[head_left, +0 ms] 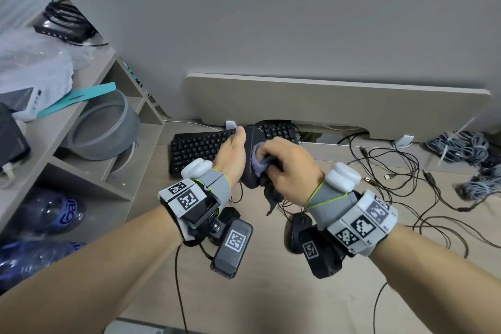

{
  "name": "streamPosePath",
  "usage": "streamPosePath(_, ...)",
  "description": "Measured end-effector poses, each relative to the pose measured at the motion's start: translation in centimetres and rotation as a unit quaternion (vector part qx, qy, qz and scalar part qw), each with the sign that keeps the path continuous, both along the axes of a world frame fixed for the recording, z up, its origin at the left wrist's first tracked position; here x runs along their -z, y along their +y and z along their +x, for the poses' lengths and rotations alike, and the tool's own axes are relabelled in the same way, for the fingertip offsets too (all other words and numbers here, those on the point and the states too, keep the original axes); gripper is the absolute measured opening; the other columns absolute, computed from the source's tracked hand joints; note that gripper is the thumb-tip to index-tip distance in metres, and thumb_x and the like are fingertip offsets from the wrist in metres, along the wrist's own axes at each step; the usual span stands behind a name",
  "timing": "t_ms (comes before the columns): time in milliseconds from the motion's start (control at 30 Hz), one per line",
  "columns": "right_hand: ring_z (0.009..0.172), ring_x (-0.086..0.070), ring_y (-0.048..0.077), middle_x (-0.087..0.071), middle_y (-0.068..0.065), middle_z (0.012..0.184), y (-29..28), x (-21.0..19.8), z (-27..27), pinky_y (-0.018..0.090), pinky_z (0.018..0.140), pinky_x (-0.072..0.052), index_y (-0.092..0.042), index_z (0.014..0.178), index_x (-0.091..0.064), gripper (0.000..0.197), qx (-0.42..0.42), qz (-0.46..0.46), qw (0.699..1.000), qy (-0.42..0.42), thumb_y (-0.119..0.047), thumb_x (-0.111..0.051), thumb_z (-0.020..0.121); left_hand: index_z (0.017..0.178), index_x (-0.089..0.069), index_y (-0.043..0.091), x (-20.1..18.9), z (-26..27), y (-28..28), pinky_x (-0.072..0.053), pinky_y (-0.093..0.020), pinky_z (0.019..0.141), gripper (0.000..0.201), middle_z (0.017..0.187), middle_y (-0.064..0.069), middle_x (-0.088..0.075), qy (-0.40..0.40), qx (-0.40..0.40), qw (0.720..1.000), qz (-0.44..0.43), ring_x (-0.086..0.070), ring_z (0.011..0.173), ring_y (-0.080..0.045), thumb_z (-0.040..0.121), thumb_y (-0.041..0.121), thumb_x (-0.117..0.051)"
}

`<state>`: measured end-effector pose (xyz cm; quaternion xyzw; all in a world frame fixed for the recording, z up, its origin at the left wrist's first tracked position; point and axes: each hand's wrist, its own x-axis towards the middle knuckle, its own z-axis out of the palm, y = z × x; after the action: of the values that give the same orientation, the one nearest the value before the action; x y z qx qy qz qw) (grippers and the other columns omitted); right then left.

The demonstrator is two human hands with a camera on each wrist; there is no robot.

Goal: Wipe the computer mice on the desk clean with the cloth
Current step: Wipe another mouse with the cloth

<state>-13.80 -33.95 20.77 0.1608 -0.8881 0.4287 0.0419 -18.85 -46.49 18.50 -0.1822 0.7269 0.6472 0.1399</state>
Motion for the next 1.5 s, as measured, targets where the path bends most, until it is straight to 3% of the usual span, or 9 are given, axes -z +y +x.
streamPosePath(200, 0.073, -0.052, 0.021, -0.053, 0.0, 0.079, -0.1, 0.3, 0.1, 0.042, 0.064, -0.046, -0.015, 0.077, -0.056, 0.026, -0.013, 0.005, 1.0, -0.005, -0.001, -0.043, 0.059, 0.111, -0.068, 0.02, -0.2, 0.2, -0.2, -0.042, -0.048, 0.108, 0.084, 0.119, -0.008, -0.069, -0.019, 0.001, 1.0, -0.01, -0.062, 0.116, -0.031, 0.058, 0.08, -0.042)
streamPosePath(333, 0.074, -0.052, 0.021, -0.052, -0.002, 0.08, -0.3, 1.0, 1.3, 0.042, 0.063, -0.046, -0.018, 0.078, -0.055, 0.026, -0.03, 0.017, 0.999, -0.022, -0.001, -0.046, 0.061, 0.087, -0.067, 0.016, -1.4, -0.1, -0.7, -0.049, -0.049, 0.099, 0.056, 0.101, -0.014, -0.073, -0.022, -0.014, 1.0, -0.017, -0.067, 0.101, -0.034, 0.084, 0.067, -0.043)
streamPosePath(433, 0.073, -0.054, 0.02, -0.055, -0.001, 0.078, 0.7, 1.8, 0.6, 0.04, 0.066, -0.047, -0.017, 0.076, -0.059, 0.025, -0.008, 0.016, 0.998, -0.054, -0.005, -0.044, 0.06, 0.08, -0.068, 0.015, -1.1, -0.1, -1.0, -0.052, -0.053, 0.093, 0.067, 0.093, -0.017, -0.074, -0.023, -0.013, 0.999, -0.026, -0.07, 0.093, -0.037, 0.075, 0.077, -0.042)
streamPosePath(567, 0.073, -0.056, 0.022, -0.058, 0.003, 0.079, 1.4, 1.9, -0.7, 0.037, 0.066, -0.048, -0.015, 0.078, -0.061, 0.026, 0.016, 0.036, 0.997, -0.063, -0.006, -0.045, 0.061, 0.087, -0.068, 0.017, 0.1, 0.0, -1.2, -0.052, -0.06, 0.087, 0.08, 0.092, -0.018, -0.074, -0.038, 0.006, 0.999, -0.027, -0.07, 0.088, -0.04, 0.054, 0.084, -0.041)
streamPosePath(800, 0.074, -0.052, 0.016, -0.054, -0.004, 0.079, -0.1, 1.3, 1.4, 0.031, 0.065, -0.043, -0.017, 0.08, -0.06, 0.023, -0.038, 0.034, 0.998, -0.042, 0.0, -0.056, 0.064, 0.106, -0.07, 0.018, -1.4, -0.6, -1.4, -0.05, -0.051, 0.097, 0.066, 0.098, -0.012, -0.072, -0.007, -0.025, 0.999, -0.042, -0.068, 0.096, -0.034, 0.076, 0.068, -0.039)
streamPosePath(967, 0.072, -0.053, 0.017, -0.054, -0.003, 0.076, -0.3, 0.8, 1.2, 0.037, 0.063, -0.047, -0.015, 0.076, -0.062, 0.019, -0.049, 0.029, 0.998, -0.019, 0.0, -0.059, 0.065, 0.082, -0.067, 0.014, -1.4, -0.7, -1.4, -0.052, -0.049, 0.094, 0.061, 0.085, -0.01, -0.071, -0.004, -0.019, 0.998, -0.056, -0.067, 0.088, -0.033, 0.082, 0.069, -0.04)
streamPosePath(1100, 0.071, -0.053, 0.02, -0.054, 0.0, 0.075, -1.3, -0.1, 1.8, 0.036, 0.06, -0.046, -0.015, 0.078, -0.064, 0.017, -0.067, 0.04, 0.997, 0.001, -0.003, -0.058, 0.066, 0.107, -0.068, 0.01, -1.7, -0.5, -1.0, -0.046, -0.049, 0.102, 0.075, 0.11, -0.015, -0.071, -0.004, -0.004, 0.998, -0.056, -0.064, 0.107, -0.035, 0.076, 0.071, -0.035)
streamPosePath(1267, 0.071, -0.052, 0.018, -0.058, 0.004, 0.074, 0.3, -0.5, -0.8, 0.029, 0.066, -0.04, -0.013, 0.079, -0.065, 0.022, 0.007, 0.016, 1.0, 0.0, -0.003, -0.055, 0.062, 0.088, -0.07, 0.013, -1.3, 0.0, -0.8, -0.048, -0.049, 0.1, 0.075, 0.103, -0.012, -0.074, 0.013, 0.028, 0.998, -0.047, -0.067, 0.103, -0.032, 0.068, 0.077, -0.035)
streamPosePath(1500, 0.079, -0.057, 0.029, -0.065, 0.009, 0.082, 1.7, 0.6, -3.4, 0.027, 0.068, -0.035, -0.008, 0.084, -0.063, 0.022, 0.109, 0.039, 0.993, -0.004, 0.003, -0.058, 0.066, 0.088, -0.07, 0.014, 0.8, 0.4, -1.2, -0.051, -0.064, 0.085, 0.082, 0.089, -0.019, -0.074, -0.01, 0.054, 0.998, -0.04, -0.07, 0.086, -0.044, 0.061, 0.086, -0.04)
